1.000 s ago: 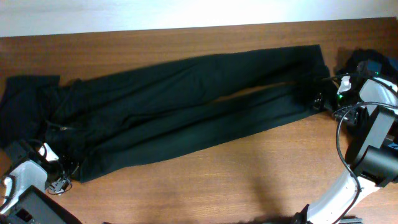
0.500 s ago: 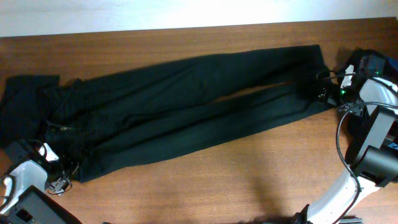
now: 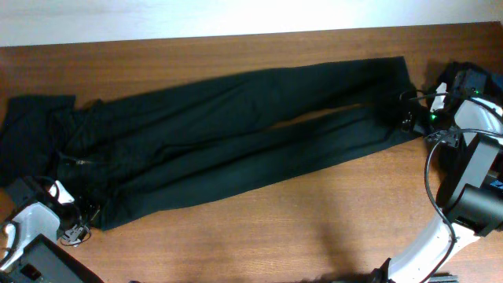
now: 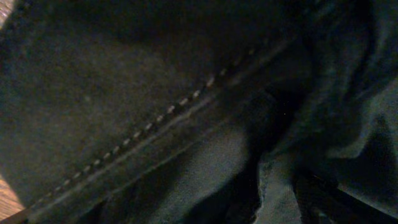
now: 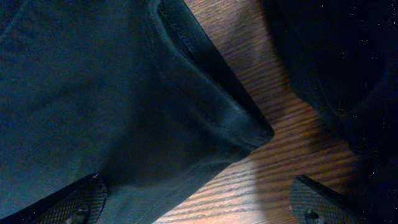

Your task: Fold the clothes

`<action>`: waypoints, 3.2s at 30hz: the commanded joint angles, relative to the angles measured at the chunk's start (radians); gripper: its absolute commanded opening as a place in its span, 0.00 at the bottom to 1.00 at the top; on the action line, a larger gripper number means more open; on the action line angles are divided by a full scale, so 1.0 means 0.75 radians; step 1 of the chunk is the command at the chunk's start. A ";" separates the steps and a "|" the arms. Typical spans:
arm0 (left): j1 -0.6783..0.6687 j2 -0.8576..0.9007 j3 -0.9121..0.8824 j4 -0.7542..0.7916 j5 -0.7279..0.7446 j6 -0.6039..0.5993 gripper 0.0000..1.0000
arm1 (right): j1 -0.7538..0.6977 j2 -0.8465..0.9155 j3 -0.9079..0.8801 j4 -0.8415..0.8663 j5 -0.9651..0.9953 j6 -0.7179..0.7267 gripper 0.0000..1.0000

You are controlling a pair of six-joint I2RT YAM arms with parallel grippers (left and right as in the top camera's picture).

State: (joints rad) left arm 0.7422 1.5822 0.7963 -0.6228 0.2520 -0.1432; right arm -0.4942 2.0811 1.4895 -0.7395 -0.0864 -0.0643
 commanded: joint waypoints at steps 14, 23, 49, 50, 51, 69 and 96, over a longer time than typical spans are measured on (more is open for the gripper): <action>0.006 0.007 -0.009 0.128 0.093 -0.004 0.99 | 0.004 0.002 0.022 -0.005 -0.014 -0.009 0.99; 0.006 0.007 -0.009 0.071 0.203 0.003 0.20 | 0.004 0.002 0.022 -0.012 -0.014 -0.009 0.99; 0.006 0.007 -0.009 -0.036 0.193 -0.003 0.22 | 0.004 0.006 -0.034 0.127 0.045 0.067 0.92; 0.006 0.007 -0.009 -0.035 0.193 -0.003 0.22 | 0.004 0.007 -0.041 0.141 0.038 0.067 0.92; 0.006 0.007 -0.009 -0.035 0.193 -0.003 0.21 | 0.004 0.010 -0.048 0.155 0.036 0.067 0.92; 0.006 0.007 -0.009 -0.033 0.193 -0.003 0.21 | 0.006 0.031 -0.132 0.259 -0.025 0.067 0.54; -0.082 0.007 0.498 -0.502 -0.024 -0.073 0.01 | 0.023 0.016 0.335 -0.219 -0.066 0.145 0.04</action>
State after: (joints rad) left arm 0.7025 1.5860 1.0882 -0.9836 0.3012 -0.1852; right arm -0.4854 2.0983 1.6676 -0.8833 -0.1707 0.0139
